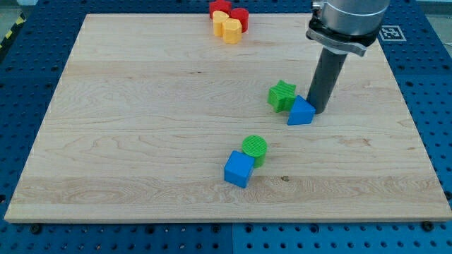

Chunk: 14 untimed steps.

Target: Push green circle and blue cube into blue triangle

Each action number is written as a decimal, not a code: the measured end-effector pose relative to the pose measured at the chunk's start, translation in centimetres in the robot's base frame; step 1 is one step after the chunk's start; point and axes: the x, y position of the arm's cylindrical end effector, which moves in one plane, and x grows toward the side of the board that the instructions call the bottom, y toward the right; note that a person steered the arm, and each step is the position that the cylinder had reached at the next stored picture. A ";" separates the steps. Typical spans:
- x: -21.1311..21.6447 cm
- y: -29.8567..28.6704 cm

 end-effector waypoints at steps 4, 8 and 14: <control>4.8 4.3; 17.2 -11.9; 8.2 -12.3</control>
